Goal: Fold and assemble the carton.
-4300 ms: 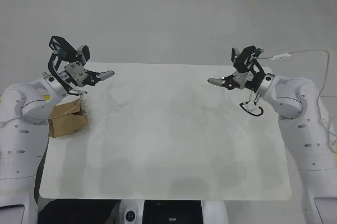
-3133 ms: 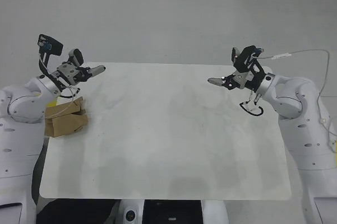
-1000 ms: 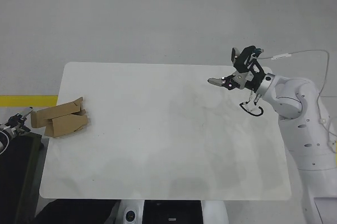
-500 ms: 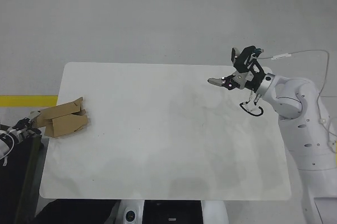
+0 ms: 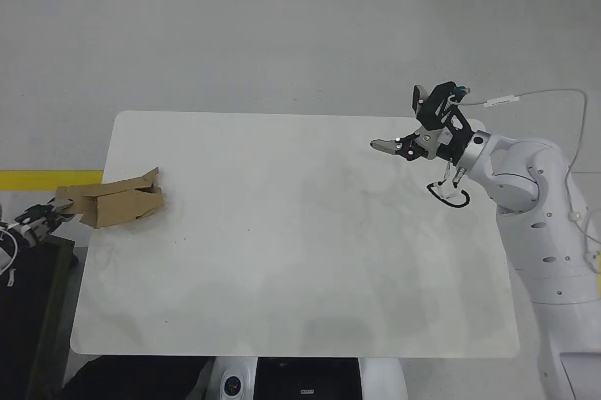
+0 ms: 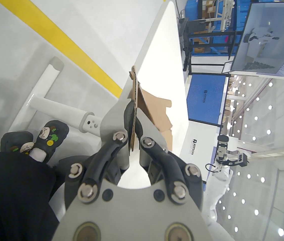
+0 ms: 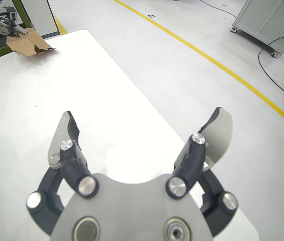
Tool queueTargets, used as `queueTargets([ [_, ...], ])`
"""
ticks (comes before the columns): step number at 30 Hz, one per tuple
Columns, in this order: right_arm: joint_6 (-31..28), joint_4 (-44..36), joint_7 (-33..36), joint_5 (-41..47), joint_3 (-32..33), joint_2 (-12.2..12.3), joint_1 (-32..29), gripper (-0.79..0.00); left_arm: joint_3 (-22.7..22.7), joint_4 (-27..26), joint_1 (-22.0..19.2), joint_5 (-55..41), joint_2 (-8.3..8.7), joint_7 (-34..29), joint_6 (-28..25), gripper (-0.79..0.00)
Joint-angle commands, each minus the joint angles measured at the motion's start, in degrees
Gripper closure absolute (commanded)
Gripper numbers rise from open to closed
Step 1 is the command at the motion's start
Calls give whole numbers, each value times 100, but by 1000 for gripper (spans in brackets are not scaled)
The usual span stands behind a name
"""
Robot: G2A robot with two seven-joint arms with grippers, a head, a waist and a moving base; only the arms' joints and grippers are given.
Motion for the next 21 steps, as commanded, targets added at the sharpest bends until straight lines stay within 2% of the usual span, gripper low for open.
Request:
queueTargets([
  [1,0,0,0,0,0,0,0,-785,-13,-31,-48,-188,1,-62,6,0],
  [11,0,0,0,0,0,0,0,-785,55,-482,-335,-857,5,-276,-47,0],
  [16,0,0,0,0,0,0,0,-785,295,-762,-566,-977,-5,-455,-155,0],
  [21,0,0,0,0,0,0,0,-785,718,-1054,-944,-1020,-50,-531,-362,0],
])
